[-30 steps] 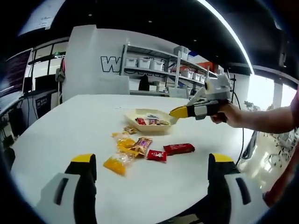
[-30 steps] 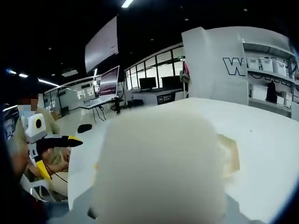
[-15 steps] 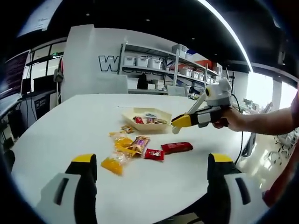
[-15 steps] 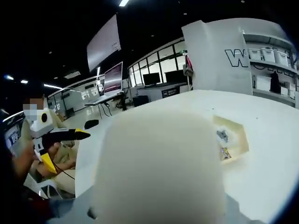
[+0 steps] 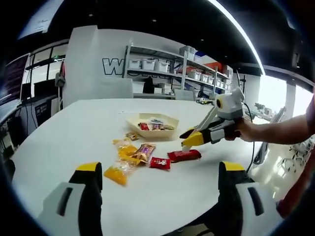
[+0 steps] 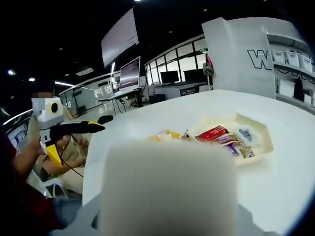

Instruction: Place the target food into the container with the food tongs after gripping and lifting it, then release it inside without dropping or visibly crushing the food.

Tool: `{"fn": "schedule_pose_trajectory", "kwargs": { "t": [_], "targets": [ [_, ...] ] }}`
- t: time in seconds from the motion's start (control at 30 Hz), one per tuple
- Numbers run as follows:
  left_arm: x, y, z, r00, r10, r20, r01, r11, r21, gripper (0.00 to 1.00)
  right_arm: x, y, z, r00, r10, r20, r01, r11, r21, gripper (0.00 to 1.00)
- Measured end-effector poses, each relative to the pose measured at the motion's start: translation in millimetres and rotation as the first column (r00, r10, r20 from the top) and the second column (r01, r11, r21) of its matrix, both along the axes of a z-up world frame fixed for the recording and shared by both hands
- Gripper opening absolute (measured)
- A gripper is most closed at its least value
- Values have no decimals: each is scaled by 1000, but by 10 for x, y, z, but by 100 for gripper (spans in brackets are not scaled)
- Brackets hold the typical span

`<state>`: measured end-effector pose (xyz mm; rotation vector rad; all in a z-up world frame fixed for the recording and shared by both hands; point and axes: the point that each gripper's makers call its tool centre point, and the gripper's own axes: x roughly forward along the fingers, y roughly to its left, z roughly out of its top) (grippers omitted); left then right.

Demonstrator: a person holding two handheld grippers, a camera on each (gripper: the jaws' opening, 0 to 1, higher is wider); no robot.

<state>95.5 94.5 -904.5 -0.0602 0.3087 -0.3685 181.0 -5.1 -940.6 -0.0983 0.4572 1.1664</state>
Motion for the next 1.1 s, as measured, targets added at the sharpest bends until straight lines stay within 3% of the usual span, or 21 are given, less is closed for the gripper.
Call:
{"fn": "schedule_pose_trajectory", "kwargs": {
  "t": [0.3, 0.33, 0.37, 0.4, 0.47, 0.8, 1.1],
  "targets": [
    [-2, -29, -24, 1000, -7, -8, 7, 1000, 4, 96, -75, -5, -212, 999, 43, 1, -42, 995, -90, 23],
    [-2, -33, -25, 1000, -8, -8, 8, 1000, 5, 96, -67, -16, -185, 996, 63, 63, -56, 993, -105, 22],
    [1, -38, -25, 1000, -10, -8, 10, 1000, 6, 96, -72, 4, -172, 995, 67, 72, -60, 993, -99, 21],
    [3, -43, -22, 1000, -12, -7, 12, 1000, 6, 96, -33, -20, -187, 989, 73, 132, -54, 989, -141, 20],
    [11, -47, -19, 1000, -11, -6, 11, 1000, 4, 96, -84, 10, -189, 985, 95, 147, -72, 986, -150, 19],
    [-14, -76, -30, 1000, -18, -8, 18, 1000, 12, 95, -35, 7, -177, 993, 59, 105, -45, 990, -135, 19],
    [-26, -13, -18, 1000, -3, -5, 3, 1000, 5, 95, 49, -28, 44, 995, 21, 96, -14, 997, -77, 19]
  ]
}}
